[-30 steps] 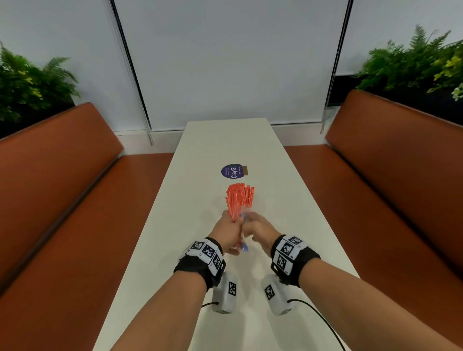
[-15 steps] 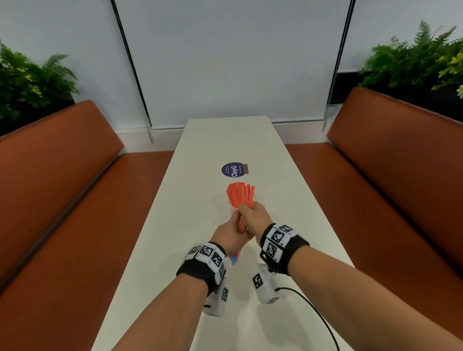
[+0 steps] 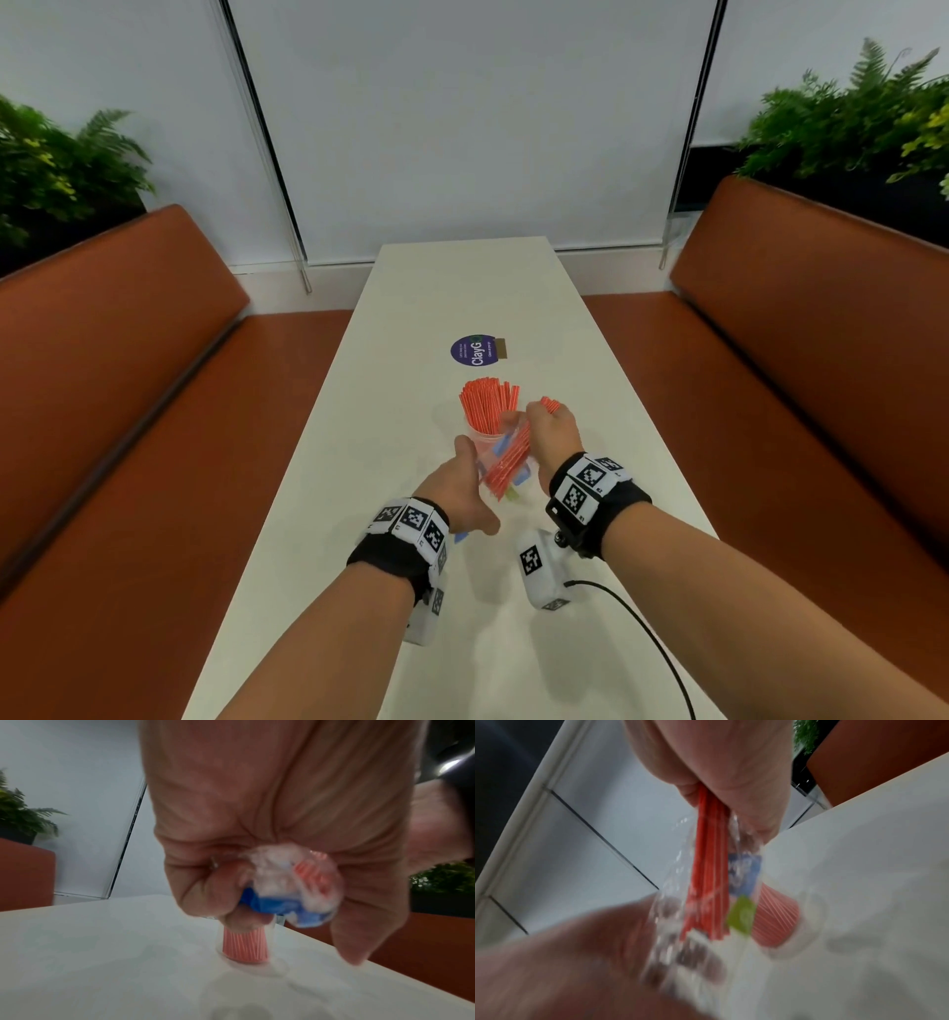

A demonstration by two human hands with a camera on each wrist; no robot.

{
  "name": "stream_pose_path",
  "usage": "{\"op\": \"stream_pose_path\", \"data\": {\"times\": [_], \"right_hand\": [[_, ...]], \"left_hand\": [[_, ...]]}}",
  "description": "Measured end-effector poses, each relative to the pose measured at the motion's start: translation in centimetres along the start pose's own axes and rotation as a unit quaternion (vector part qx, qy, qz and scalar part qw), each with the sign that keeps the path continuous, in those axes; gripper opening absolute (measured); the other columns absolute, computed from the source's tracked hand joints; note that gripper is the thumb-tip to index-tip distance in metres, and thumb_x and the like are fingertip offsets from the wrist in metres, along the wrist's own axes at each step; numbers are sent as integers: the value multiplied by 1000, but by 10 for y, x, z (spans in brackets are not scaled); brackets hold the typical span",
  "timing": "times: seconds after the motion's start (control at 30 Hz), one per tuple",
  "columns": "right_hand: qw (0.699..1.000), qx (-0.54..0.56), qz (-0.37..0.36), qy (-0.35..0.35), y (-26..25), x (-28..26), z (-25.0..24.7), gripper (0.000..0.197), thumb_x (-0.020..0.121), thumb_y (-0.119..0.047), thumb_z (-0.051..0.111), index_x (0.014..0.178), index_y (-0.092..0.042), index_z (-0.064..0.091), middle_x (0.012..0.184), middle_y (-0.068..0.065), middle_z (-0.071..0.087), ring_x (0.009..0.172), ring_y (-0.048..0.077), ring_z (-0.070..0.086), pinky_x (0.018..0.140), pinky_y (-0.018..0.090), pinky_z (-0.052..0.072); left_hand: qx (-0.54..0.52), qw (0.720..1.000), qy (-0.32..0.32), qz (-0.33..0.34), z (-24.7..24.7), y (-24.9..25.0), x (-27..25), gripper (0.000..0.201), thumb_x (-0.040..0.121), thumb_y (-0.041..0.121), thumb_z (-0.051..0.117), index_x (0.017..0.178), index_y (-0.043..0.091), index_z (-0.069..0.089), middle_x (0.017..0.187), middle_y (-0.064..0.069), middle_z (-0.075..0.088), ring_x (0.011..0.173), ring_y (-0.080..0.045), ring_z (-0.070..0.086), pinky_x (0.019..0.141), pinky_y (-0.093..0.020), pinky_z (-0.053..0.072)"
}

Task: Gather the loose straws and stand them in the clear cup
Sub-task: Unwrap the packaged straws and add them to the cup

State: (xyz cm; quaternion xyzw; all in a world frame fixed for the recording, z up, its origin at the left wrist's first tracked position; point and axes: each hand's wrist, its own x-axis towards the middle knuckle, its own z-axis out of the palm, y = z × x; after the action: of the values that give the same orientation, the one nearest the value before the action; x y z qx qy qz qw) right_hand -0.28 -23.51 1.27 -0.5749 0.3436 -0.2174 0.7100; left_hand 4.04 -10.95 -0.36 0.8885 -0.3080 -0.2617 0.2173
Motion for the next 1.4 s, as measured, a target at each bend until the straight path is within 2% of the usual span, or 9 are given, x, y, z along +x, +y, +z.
{"op": "stream_pose_path", "data": {"times": [0.27, 0.47, 0.6, 0.8, 0.9, 1.0, 1.13, 1.23, 1.4], "right_hand": [[992, 60, -76, 76, -28, 25, -14, 8, 98, -11, 36, 92, -10, 41, 70, 4, 48, 57, 16, 50, 62, 30, 51], [981, 29, -175, 77, -48, 43, -7, 7, 99, -15, 35, 99, -11, 40, 69, 1, 49, 57, 15, 50, 61, 28, 48], [977, 3, -206, 49, -50, 53, 6, 9, 99, -15, 36, 105, -9, 40, 68, 0, 49, 57, 14, 49, 60, 26, 47], [967, -88, -240, 2, -36, 72, 23, 24, 98, -16, 37, 121, -12, 33, 80, 6, 53, 57, 14, 53, 65, 34, 49], [957, -117, -263, -20, -24, 79, 29, 36, 97, -14, 38, 130, -20, 27, 76, 6, 55, 57, 17, 53, 64, 39, 51], [947, -149, -280, -45, -13, 82, 32, 38, 96, -13, 38, 132, -24, 30, 82, 7, 57, 66, 22, 56, 70, 44, 53], [906, -301, -293, -45, 2, 89, 31, 23, 97, -17, 41, 118, -14, 49, 100, 9, 68, 96, 25, 58, 90, 42, 46], [871, -392, -293, -35, 16, 98, 20, 23, 97, -22, 42, 115, -12, 53, 117, 6, 63, 112, 28, 53, 97, 42, 39], [853, -419, -255, -179, 26, 97, 10, 56, 97, -35, 35, 145, -7, 26, 153, 14, 28, 138, 30, 34, 114, 43, 30]], "left_hand": [[85, 993, -72, -28, 3, -11, 7, 67, 64, 15, 78, 116, 17, 36, 107, -4, 47, 65, -21, 58, 59, -32, 52], [149, 981, -115, -46, 4, -15, 21, 102, 61, 36, 87, 143, 23, 29, 133, -5, 43, 120, -26, 53, 97, -44, 51], [133, 989, -32, -54, -2, -11, 31, 111, 57, 62, 80, 145, 15, 30, 141, -7, 41, 133, -25, 40, 107, -43, 42], [-79, 990, 93, -67, -12, -7, 73, 106, 42, 67, 84, 124, 13, 45, 125, -3, 57, 113, -18, 58, 90, -33, 51], [-150, 980, 114, -67, -11, -9, 95, 115, 34, 66, 85, 125, 11, 41, 125, -3, 56, 112, -17, 59, 95, -36, 52], [-185, 975, 105, -69, -14, 5, 93, 128, 31, 56, 85, 135, 9, 27, 130, -7, 53, 120, -25, 56, 100, -42, 50], [-223, 968, 89, -68, -5, 8, 99, 100, 59, 34, 88, 134, 5, 28, 129, -9, 55, 118, -26, 58, 99, -42, 51], [-240, 965, 93, -50, -1, 4, 103, 95, 59, 31, 87, 131, 7, 31, 126, -11, 55, 112, -25, 61, 95, -42, 53], [-239, 968, 67, -27, -2, 0, 106, 84, 67, 19, 83, 132, 5, 31, 125, -10, 54, 112, -25, 60, 95, -41, 53]]}}
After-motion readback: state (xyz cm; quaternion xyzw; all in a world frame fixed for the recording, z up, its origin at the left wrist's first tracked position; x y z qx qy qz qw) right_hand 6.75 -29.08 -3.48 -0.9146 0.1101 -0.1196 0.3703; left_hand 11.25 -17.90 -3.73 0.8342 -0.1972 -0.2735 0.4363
